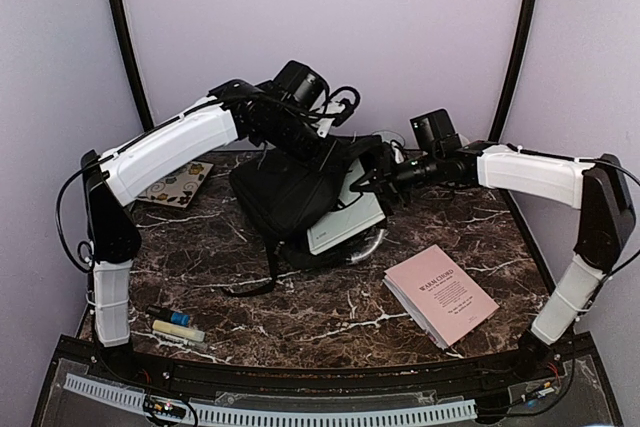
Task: Pack the student bag
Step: Place the book in the largest pocket of the bag.
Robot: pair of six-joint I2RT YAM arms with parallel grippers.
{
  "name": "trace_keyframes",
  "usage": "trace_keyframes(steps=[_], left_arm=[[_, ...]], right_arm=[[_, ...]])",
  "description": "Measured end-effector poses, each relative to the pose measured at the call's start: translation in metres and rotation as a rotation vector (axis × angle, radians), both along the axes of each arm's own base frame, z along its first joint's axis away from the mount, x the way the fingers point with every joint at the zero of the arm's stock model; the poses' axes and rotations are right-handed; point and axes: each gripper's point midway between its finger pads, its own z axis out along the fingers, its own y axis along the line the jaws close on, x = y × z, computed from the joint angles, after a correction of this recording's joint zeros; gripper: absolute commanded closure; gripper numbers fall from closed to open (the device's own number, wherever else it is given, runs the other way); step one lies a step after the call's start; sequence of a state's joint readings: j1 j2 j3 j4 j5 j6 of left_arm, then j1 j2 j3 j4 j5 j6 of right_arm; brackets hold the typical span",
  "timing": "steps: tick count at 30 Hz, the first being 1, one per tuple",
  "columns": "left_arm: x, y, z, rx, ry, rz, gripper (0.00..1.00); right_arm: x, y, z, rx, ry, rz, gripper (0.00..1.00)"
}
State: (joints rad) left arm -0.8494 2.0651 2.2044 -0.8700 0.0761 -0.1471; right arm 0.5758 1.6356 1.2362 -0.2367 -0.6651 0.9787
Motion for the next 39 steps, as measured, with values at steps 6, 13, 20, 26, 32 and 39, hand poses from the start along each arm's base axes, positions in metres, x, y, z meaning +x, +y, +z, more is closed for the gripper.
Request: trace_keyframes(steps=[6,13,20,26,32,39], left_arm=[[-0.014,0.004,0.024,-0.055,0.013,-0.020,1.00],[-0.022,0.004,0.023,-0.080,0.077,-0.011,1.00],[-0.014,0.011,0.023,-0.115,0.132,0.058,1.00],[-0.008,0.017,0.022,-0.151,0.195,0.138,1.00],[0.008,0.033,0.020,-0.191,0.262,0.239,1.00],[0.011,0.040,0.002,-0.160,0.290,0.263,1.00]], right_arm=[[0.018,0.015,0.000,0.010,-0.039,0.055,1.00],[0.033,0.020,0.004,0.021,-0.127,0.063,0.99],[0.050,0.035,-0.005,0.048,-0.177,0.052,0.90],[0.056,0.062,-0.010,0.067,-0.197,0.055,0.47],[0.068,0.069,0.013,0.098,-0.270,0.019,0.21],[0.058,0.036,0.016,-0.072,-0.291,-0.022,0.20]])
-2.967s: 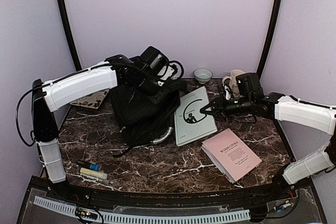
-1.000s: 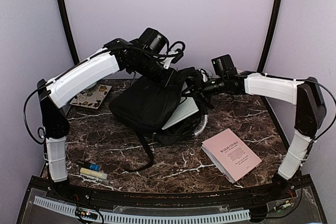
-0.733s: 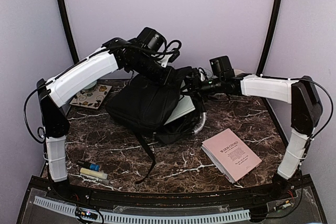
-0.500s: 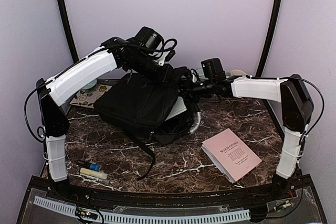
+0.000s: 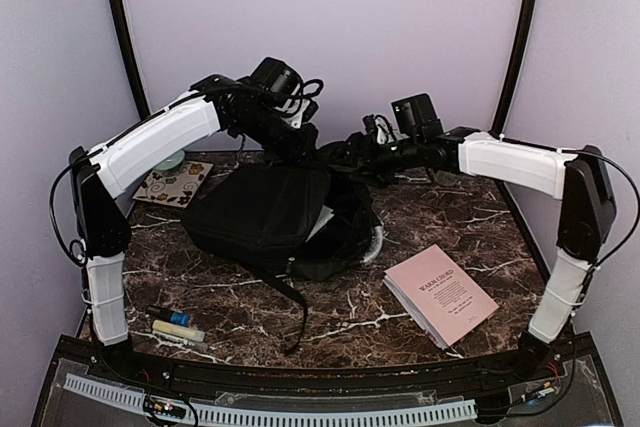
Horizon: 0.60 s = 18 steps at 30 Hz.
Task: Pack the student bag
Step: Place the book in the largest pocket of the bag, then place the largest pocket of the bag in the student bag.
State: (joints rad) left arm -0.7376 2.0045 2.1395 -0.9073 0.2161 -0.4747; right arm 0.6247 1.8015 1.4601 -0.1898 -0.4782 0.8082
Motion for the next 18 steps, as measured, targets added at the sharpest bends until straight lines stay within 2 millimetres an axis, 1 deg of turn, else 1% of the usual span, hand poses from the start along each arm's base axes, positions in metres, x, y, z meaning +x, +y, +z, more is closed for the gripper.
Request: trace_keyframes(steps=[3,6,7,8,9,11,14,15,17,18], left_arm=[[0.001,0.003,-0.009,0.034,-0.011,-0.010,1.00],[-0.002,0.006,-0.023,0.073,-0.011,-0.045,1.00],[-0.003,0.006,-0.027,0.085,-0.013,-0.059,1.00],[-0.005,0.007,-0.034,0.101,-0.014,-0.076,1.00],[-0.005,0.007,-0.037,0.113,-0.017,-0.089,1.00],[-0.007,0.009,-0.046,0.136,-0.025,-0.122,1.00],[-0.010,0.010,-0.057,0.166,-0.037,-0.168,0.99],[-0.011,0.010,-0.060,0.174,-0.040,-0.181,0.95],[-0.012,0.011,-0.067,0.188,-0.042,-0.202,0.81],[-0.013,0.012,-0.070,0.195,-0.043,-0.212,0.68]], right_arm=[[-0.010,-0.020,0.018,-0.062,-0.047,-0.020,0.20],[-0.022,-0.045,0.038,-0.118,-0.101,-0.054,0.20],[-0.026,-0.056,0.042,-0.140,-0.108,-0.070,0.20],[-0.031,-0.071,0.043,-0.177,-0.109,-0.097,0.21],[-0.032,-0.081,0.042,-0.202,-0.105,-0.118,0.21],[-0.035,-0.110,0.033,-0.294,-0.077,-0.185,0.20],[-0.041,-0.149,0.007,-0.446,-0.002,-0.272,0.18],[-0.046,-0.161,-0.005,-0.502,0.034,-0.295,0.17],[-0.058,-0.180,-0.025,-0.591,0.098,-0.317,0.12],[-0.065,-0.188,-0.035,-0.632,0.131,-0.323,0.10]])
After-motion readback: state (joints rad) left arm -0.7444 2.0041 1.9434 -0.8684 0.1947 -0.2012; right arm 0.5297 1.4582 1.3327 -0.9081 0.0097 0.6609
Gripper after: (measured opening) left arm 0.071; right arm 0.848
